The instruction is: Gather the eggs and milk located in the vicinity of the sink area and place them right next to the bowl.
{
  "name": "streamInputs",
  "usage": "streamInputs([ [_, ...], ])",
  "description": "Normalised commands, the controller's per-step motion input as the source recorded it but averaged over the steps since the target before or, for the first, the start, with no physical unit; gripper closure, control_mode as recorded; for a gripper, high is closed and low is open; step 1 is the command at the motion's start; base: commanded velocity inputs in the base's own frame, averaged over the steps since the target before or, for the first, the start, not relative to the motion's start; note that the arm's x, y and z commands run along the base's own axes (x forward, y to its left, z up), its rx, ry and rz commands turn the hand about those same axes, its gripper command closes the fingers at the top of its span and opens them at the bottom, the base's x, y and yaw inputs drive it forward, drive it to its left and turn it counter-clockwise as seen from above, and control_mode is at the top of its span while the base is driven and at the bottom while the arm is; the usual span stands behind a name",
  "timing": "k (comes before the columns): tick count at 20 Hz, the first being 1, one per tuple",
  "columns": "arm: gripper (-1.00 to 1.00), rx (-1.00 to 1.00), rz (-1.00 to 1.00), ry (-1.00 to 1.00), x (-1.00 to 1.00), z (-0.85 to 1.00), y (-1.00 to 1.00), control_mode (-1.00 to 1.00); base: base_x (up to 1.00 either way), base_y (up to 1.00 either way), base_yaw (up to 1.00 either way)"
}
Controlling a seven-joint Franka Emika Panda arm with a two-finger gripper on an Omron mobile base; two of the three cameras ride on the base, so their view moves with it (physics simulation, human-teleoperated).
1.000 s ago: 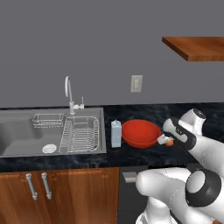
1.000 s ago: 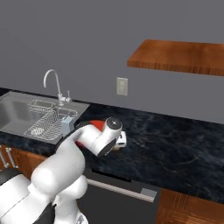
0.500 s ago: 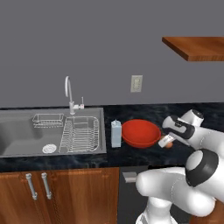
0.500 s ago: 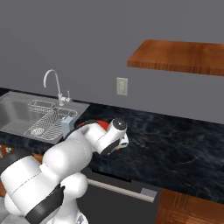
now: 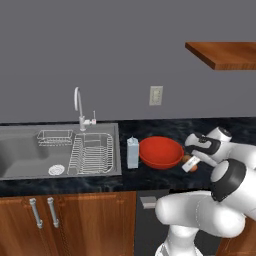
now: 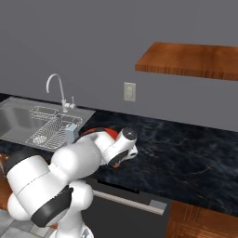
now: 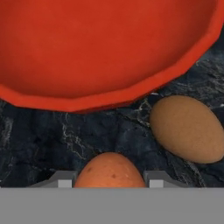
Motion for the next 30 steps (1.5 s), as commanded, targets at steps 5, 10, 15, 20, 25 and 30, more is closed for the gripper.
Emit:
streamInputs([
  [5, 1.0, -0.02, 0.01, 0.0, 0.06, -0.11, 0.0, -1.0, 0.0, 0.0, 0.0],
  [10, 1.0, 0.0, 0.0, 0.0, 0.07, -0.03, 0.0, -1.0, 0.0, 0.0, 0.0],
  [15, 1.0, 0.0, 0.0, 0.0, 0.1, 0.0, 0.0, -1.0, 0.0, 0.0, 0.0],
  [20, 1.0, 0.0, 0.0, 0.0, 0.06, 0.0, 0.0, -1.0, 0.0, 0.0, 0.0],
  [25, 1.0, 0.0, 0.0, 0.0, 0.01, 0.0, 0.0, -1.0, 0.0, 0.0, 0.0],
  [30, 1.0, -0.01, 0.0, 0.0, 0.0, 0.0, 0.01, -1.0, 0.0, 0.0, 0.0],
])
